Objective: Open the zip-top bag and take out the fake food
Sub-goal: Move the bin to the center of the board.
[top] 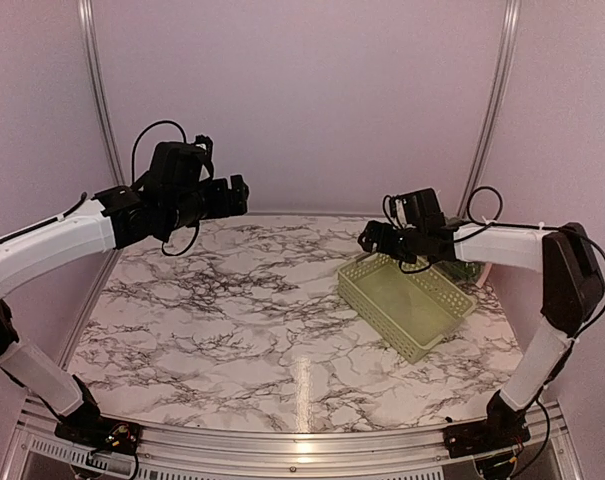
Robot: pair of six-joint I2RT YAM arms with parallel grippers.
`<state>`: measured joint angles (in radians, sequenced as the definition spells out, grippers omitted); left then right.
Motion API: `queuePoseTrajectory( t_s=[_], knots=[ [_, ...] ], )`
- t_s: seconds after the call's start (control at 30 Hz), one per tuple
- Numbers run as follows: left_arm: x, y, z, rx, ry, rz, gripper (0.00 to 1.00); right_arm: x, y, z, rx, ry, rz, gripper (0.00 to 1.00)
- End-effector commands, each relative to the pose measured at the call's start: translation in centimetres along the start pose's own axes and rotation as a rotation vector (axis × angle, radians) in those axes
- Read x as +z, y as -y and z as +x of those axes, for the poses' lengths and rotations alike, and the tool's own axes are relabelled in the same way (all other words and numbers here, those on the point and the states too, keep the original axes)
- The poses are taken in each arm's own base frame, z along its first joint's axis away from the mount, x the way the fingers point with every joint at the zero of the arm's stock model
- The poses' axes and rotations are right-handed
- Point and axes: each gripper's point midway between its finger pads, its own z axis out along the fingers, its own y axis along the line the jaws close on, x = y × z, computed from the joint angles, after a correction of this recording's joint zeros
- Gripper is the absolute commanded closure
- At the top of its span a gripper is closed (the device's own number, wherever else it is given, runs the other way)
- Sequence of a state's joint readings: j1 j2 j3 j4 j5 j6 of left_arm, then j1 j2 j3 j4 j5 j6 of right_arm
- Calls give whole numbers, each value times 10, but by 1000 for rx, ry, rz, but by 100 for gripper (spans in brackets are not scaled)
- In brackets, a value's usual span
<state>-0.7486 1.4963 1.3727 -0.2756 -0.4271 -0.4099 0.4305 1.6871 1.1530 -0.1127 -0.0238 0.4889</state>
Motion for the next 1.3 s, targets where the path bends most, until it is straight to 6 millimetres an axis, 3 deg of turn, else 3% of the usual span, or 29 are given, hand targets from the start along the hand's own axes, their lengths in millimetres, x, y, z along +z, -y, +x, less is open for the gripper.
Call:
queuePoseTrajectory(
  t_s=[0.0,0.27,0.5,0.73,1.03,1.13,1.27],
  knots=[
    [-17,-13,-1,-21,1,-4,1,14,-22,0,78,-43,-131,2],
    [-27,-21,-9,-17,14,-7,1,41,-44,18,188,-81,-243,3],
    [-28,-29,-8,-20,17,-10,1,62,-88,41,228,-150,-334,2],
    [-33,-37,-13,-29,33,-19,1,86,-160,51,197,-215,-473,2],
    [-41,-49,-19,-50,50,-37,1,112,-281,51,108,-257,-730,1],
    [-42,-50,-18,-60,50,-38,1,111,-305,50,58,-246,-776,1],
    [-41,-48,-16,-66,43,-23,1,105,-306,35,-26,-207,-742,1]
  ],
)
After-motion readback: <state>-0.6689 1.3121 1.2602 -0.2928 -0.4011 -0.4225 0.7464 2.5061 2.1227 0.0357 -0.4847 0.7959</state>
